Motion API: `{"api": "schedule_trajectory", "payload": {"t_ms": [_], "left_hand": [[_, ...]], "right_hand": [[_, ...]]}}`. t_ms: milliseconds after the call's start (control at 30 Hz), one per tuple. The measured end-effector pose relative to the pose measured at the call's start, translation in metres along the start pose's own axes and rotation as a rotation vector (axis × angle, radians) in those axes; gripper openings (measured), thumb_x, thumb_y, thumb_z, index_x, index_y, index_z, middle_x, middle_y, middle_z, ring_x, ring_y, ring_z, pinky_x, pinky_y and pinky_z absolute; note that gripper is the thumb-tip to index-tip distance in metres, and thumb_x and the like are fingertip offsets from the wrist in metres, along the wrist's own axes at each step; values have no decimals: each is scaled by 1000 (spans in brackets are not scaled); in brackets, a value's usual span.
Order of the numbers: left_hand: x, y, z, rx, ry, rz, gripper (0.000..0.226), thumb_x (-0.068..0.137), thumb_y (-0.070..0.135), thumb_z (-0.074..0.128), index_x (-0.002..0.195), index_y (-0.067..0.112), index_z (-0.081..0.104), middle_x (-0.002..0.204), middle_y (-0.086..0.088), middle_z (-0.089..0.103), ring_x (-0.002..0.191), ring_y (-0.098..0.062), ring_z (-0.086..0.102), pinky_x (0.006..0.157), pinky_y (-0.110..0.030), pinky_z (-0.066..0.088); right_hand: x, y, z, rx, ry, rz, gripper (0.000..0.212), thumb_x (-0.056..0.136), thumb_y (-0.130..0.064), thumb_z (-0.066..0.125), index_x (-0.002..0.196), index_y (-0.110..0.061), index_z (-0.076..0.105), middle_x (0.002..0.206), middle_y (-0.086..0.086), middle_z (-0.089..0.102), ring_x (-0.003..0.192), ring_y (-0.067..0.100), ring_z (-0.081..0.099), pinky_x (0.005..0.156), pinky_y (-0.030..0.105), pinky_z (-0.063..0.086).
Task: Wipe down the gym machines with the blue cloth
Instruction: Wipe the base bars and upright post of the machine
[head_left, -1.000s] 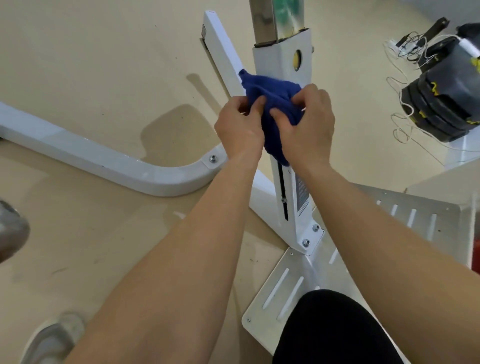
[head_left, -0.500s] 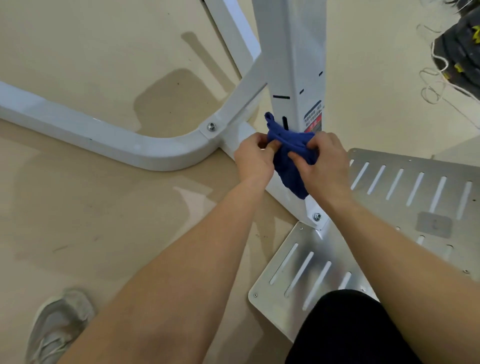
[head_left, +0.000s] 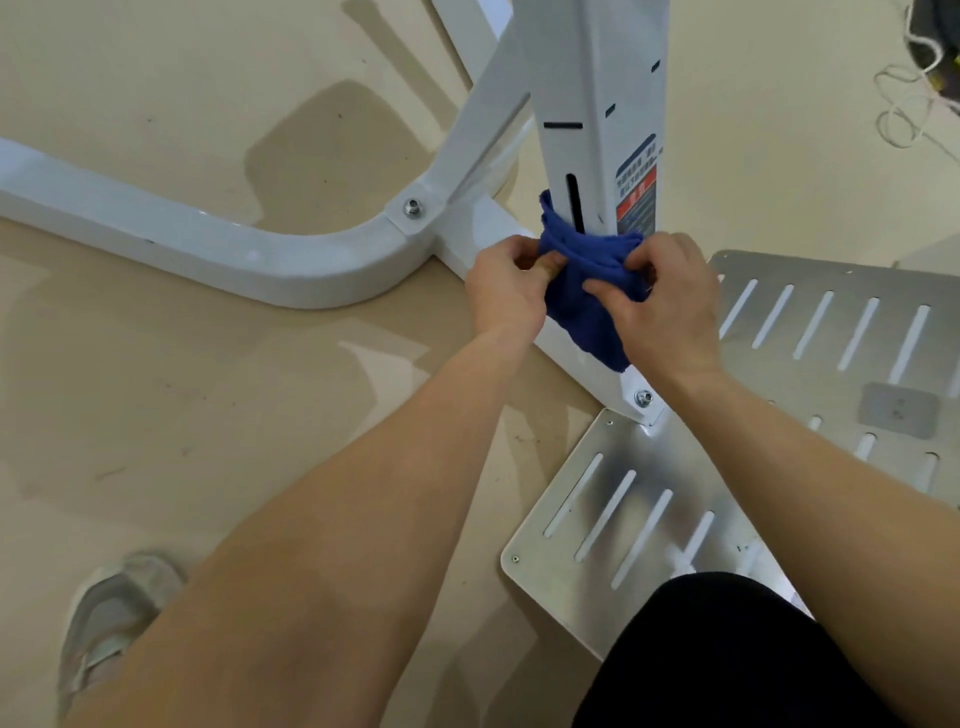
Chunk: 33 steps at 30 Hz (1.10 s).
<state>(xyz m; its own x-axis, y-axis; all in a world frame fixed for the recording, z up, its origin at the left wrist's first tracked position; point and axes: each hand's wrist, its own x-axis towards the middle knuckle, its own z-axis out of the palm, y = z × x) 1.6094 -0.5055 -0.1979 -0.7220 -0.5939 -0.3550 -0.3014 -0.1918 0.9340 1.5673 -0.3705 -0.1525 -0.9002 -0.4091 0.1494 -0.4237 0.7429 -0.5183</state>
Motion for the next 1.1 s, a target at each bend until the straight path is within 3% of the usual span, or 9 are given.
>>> {"api": "schedule_trajectory", "payload": {"t_ms": [133,400,600,667,733,800,900,967,1100], "left_hand": [[-3,-28,14,9,-75,-51,6,90,11,68,89,17,67,81,7,66,76,-8,61,73,-24,51],[-12,-78,39,139,-177,-92,7,89,14,68,85,19,65,75,12,63,68,-2,59,64,-22,45],[-22,-99,53,357,-269,-73,4,88,20,67,87,16,65,78,2,64,73,-19,60,64,-26,39],[-23,-96,51,289,-213,-80,3,86,18,69,87,17,67,77,5,65,72,-15,62,64,-24,43],[-22,-91,49,191,-113,-71,7,85,16,72,84,19,66,72,13,62,67,-4,58,59,-11,43],[-20,-89,47,159,-66,-56,11,85,18,73,83,22,62,72,18,59,66,4,55,55,-8,40],[-15,-94,47,309,-114,-34,14,86,30,71,86,22,59,74,15,59,67,1,55,55,-18,38],[-12,-101,46,451,-132,-12,21,84,36,72,85,22,57,73,10,58,67,-10,56,55,-27,38],[-8,-106,47,672,-179,-12,23,84,39,69,94,21,58,82,4,57,75,-21,55,62,-32,40]], "right_hand": [[-15,30,6,-85,-73,50,32,80,-30,80,89,-20,51,98,-2,51,83,11,44,74,27,40],[-40,69,19,-191,-194,139,31,80,-26,79,86,-19,49,93,-4,47,80,19,47,69,29,35],[-61,97,29,-284,-273,240,25,82,-27,75,84,-16,52,87,-1,51,80,25,51,64,34,36],[-57,91,28,-251,-212,198,23,82,-27,74,83,-17,53,87,-2,51,78,24,52,64,33,37],[-51,82,25,-188,-118,141,23,81,-27,76,86,-16,56,89,-4,52,76,19,50,64,32,38],[-49,79,26,-149,-73,125,28,80,-29,79,89,-15,57,91,-5,51,76,15,47,66,32,40],[-55,90,33,-238,-109,222,36,80,-40,78,87,-19,50,89,-6,48,76,20,48,73,34,37],[-58,98,40,-386,-140,224,39,81,-49,74,83,-22,47,84,-8,46,73,19,45,78,32,29],[-62,109,50,-577,-181,213,38,82,-48,72,80,-22,46,81,-5,48,74,22,46,77,37,28]]}}
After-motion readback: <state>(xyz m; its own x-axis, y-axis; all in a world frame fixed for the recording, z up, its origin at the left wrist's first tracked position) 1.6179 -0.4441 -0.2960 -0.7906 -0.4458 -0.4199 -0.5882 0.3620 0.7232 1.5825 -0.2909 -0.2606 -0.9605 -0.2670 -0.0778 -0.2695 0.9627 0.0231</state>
